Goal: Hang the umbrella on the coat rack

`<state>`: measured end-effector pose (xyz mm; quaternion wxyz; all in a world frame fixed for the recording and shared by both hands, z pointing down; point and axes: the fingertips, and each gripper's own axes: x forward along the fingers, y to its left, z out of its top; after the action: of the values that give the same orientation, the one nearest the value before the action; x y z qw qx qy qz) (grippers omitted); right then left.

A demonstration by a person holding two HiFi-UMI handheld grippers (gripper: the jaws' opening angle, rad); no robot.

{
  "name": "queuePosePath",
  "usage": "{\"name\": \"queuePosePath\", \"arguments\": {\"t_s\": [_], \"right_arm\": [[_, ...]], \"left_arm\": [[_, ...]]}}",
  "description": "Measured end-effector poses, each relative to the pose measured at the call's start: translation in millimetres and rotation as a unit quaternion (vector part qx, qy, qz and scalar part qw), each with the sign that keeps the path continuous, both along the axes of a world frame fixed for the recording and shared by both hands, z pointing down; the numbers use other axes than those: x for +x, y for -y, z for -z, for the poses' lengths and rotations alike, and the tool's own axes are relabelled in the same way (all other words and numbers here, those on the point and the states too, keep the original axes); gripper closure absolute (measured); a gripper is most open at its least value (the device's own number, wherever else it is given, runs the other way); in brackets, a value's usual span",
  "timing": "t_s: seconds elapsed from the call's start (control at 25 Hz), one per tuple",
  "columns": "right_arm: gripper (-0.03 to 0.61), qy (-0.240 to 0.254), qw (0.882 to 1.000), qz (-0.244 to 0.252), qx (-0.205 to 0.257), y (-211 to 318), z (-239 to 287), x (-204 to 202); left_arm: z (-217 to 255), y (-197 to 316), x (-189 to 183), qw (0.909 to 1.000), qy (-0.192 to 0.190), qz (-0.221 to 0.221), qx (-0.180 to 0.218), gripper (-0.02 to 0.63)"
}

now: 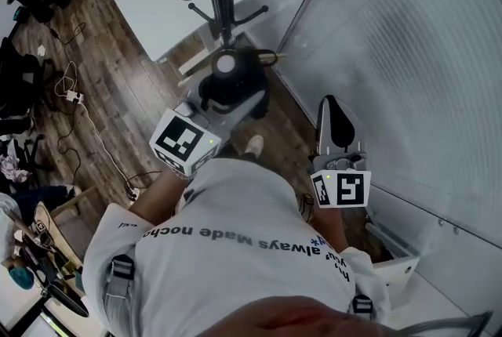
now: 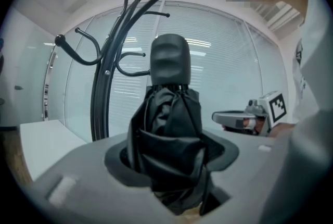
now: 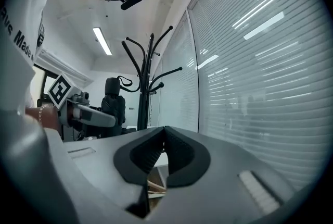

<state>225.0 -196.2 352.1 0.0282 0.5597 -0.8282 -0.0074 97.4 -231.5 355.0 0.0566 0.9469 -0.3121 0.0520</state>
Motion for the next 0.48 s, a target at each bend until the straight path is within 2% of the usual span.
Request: {"name": "queuePosePath", "arguments": {"t_s": [0.24, 0.44, 0.48], "right_arm": [[0.577, 0.019, 1.0, 0.018, 0.008, 39, 12, -10], [0.575, 0.074, 0.994, 0.075, 0.01, 61, 37, -26], [0.556, 0.083, 0.993, 0.085, 0.008, 65, 43, -30]], "left_arm": [[-3, 35, -1, 0.9998, 0.014, -0.008, -0.01, 0.351], [-4, 56, 0, 0.9994, 0.025, -0.02, -0.01, 0.353], [-4, 59, 1, 0.9993, 0.028, -0.023, -0.009, 0.353]]}}
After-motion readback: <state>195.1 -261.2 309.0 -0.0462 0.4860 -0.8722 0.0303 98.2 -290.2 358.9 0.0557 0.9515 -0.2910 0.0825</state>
